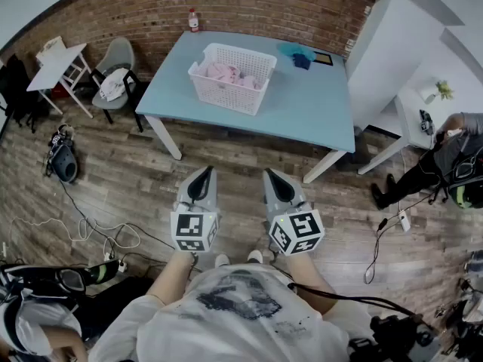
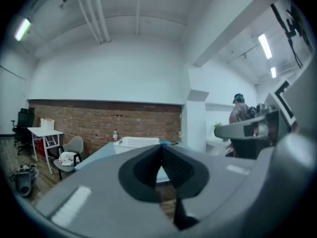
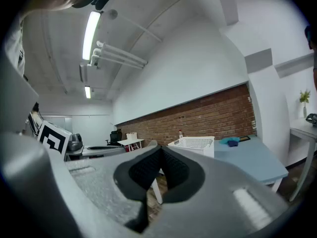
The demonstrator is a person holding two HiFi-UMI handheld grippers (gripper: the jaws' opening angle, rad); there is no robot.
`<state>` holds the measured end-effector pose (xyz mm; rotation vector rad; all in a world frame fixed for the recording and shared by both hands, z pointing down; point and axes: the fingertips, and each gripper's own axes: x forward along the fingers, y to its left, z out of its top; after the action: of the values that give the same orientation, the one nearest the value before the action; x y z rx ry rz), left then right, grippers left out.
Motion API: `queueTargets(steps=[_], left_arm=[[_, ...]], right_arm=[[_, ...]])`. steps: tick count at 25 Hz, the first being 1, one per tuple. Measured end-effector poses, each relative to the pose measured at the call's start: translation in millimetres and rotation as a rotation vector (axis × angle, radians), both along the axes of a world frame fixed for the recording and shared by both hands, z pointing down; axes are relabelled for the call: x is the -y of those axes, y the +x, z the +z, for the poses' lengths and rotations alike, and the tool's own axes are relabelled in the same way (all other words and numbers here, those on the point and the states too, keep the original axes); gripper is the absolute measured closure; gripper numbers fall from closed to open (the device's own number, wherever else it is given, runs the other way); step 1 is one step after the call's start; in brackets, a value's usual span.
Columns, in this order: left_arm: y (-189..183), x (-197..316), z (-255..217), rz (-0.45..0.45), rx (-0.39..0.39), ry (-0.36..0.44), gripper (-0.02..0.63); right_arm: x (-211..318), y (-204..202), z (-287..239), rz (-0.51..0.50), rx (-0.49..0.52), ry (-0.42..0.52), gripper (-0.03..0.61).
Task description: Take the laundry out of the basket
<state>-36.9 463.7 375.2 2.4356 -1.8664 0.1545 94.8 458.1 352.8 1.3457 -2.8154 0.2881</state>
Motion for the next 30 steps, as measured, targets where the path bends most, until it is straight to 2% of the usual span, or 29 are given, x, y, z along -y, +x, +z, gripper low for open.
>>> queueTargets(steps=[9, 21, 30], left_arm=[[22.3, 7.5, 6.6, -0.031, 0.018, -0.007, 0.623], [69.2, 9.9, 21.8, -0.097, 0.058, -0.023, 0.623], [65.2, 42.8, 22.6, -0.119, 0.062, -0.021, 0.623]], right_arm=[[14.3, 14.2, 4.2, -0.058, 0.06, -0.024, 0.581], [30.3, 63.0, 26.4, -0.129, 0.098, -0.064, 0.581], [67.3, 60.8, 31.3, -0.148, 0.115, -0.067, 0.581]])
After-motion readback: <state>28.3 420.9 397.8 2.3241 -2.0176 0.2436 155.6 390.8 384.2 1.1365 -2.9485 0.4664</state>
